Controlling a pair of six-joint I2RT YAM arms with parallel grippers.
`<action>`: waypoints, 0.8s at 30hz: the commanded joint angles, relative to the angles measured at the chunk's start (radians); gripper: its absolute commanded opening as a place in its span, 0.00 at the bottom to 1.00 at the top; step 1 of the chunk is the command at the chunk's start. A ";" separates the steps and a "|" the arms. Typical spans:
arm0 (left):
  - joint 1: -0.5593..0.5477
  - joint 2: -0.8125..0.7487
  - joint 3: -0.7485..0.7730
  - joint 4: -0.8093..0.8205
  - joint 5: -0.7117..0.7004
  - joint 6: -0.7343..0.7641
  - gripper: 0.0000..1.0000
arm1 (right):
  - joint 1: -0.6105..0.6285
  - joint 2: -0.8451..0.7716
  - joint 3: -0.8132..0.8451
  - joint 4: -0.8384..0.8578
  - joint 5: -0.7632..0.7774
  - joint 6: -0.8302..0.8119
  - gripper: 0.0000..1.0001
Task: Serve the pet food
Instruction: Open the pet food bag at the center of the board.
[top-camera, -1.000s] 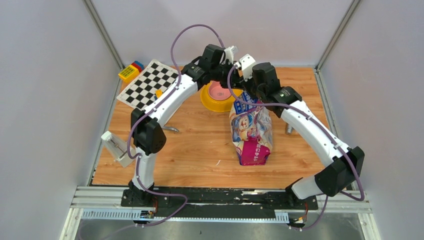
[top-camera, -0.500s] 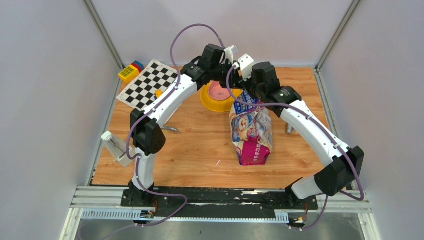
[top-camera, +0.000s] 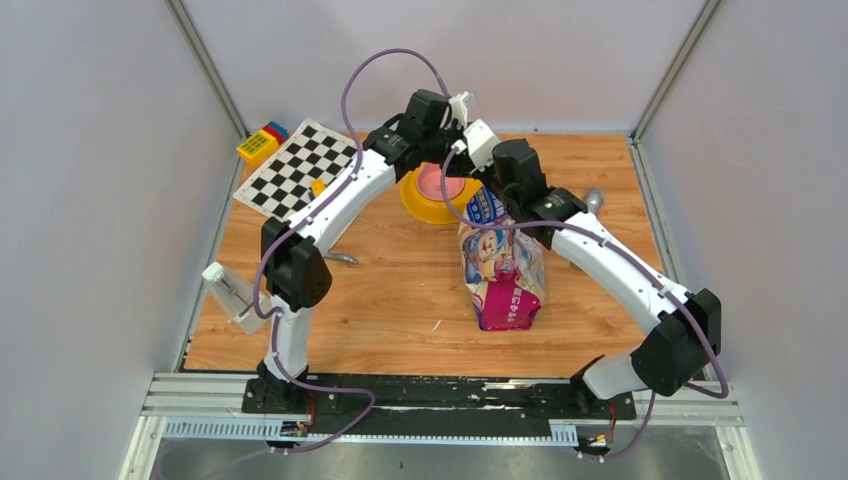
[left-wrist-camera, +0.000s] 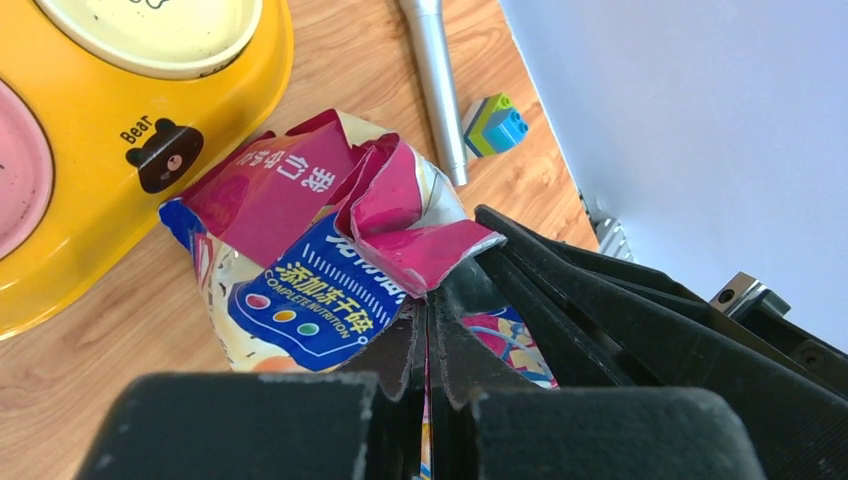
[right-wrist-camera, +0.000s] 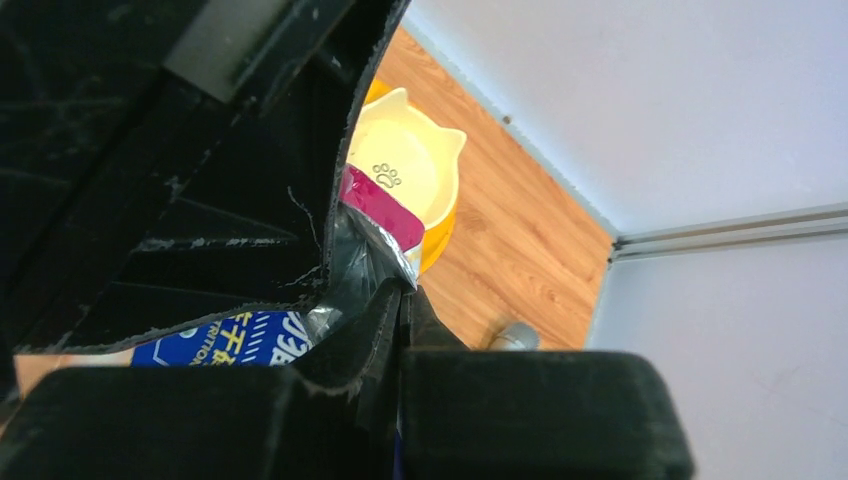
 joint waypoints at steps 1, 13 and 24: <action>-0.035 -0.076 -0.021 -0.064 0.095 -0.012 0.00 | -0.019 -0.023 -0.040 0.296 0.202 -0.141 0.00; -0.034 -0.058 0.047 -0.072 0.068 0.006 0.00 | 0.006 -0.064 0.022 0.012 -0.100 0.094 0.00; -0.001 -0.082 0.091 -0.017 0.167 -0.036 0.08 | -0.043 -0.108 0.002 -0.056 -0.263 0.189 0.00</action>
